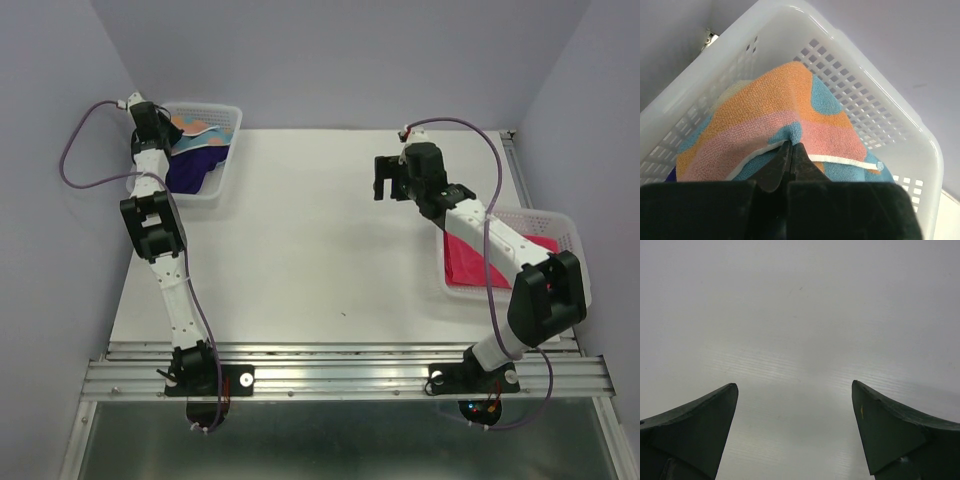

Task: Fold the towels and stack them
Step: Grab crumpled towel, then move the towel to the center of the board

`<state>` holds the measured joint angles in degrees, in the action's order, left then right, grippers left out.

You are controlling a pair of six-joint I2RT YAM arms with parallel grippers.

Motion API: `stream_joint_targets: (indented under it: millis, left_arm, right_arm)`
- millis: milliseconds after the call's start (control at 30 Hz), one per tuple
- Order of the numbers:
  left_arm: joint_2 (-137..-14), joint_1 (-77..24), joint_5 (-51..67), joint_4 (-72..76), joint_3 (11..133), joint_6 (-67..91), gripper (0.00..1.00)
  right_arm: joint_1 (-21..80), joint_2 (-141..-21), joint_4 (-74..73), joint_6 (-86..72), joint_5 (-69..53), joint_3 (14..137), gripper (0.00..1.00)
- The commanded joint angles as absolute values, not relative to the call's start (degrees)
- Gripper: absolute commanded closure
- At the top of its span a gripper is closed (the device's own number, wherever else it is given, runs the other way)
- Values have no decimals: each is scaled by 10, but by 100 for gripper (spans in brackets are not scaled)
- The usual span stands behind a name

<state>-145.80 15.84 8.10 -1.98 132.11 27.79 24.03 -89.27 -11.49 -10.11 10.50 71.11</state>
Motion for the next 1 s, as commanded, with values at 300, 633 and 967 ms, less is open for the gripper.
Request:
stream_joint_targets:
  millis: [300, 633, 967]
  left_arm:
    - [-1221, 154, 112, 133, 1144, 265, 100]
    - [-1001, 134, 219, 246, 1020, 309, 100]
    - [-867, 13, 336, 272, 1059, 344, 100]
  right_arm:
    - [243, -841, -72, -104, 106, 670, 0]
    - [243, -803, -42, -112, 93, 633, 0]
    - [243, -735, -22, -144, 74, 573, 0]
